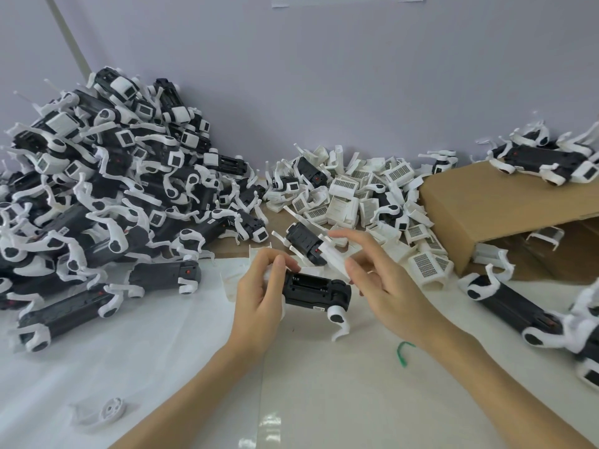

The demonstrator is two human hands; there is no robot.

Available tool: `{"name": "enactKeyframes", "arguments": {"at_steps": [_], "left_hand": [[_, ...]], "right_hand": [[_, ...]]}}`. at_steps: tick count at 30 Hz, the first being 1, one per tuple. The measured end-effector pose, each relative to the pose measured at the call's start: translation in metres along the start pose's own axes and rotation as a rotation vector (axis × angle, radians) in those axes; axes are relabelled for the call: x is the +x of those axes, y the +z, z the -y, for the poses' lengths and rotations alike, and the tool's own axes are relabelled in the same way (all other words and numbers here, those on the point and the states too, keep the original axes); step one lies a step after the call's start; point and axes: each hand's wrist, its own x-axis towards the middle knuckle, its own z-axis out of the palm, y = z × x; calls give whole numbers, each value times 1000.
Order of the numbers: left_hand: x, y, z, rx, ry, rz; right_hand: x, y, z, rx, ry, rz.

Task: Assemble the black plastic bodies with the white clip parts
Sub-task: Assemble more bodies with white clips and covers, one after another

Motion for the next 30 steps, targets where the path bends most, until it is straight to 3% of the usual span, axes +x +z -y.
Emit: {"name": "enactKeyframes", "arguments": {"at_steps": [4,9,16,18,22,30], "left_hand": [[1,0,-3,4,5,12],[2,0,-9,31,56,27],[2,5,-13,19,100,38],[2,6,-11,34,95,27],[2,6,-9,61,119,37],[3,2,-18,80,137,140]], "right_hand": [[-1,-2,0,-104,-43,7],[1,-8,-3,99,51,73],[3,-13,-2,257,57,-125],[1,-13,3,169,5,-101],[-5,0,7,-254,-90,26],[-9,4,14,-172,37,185]]}}
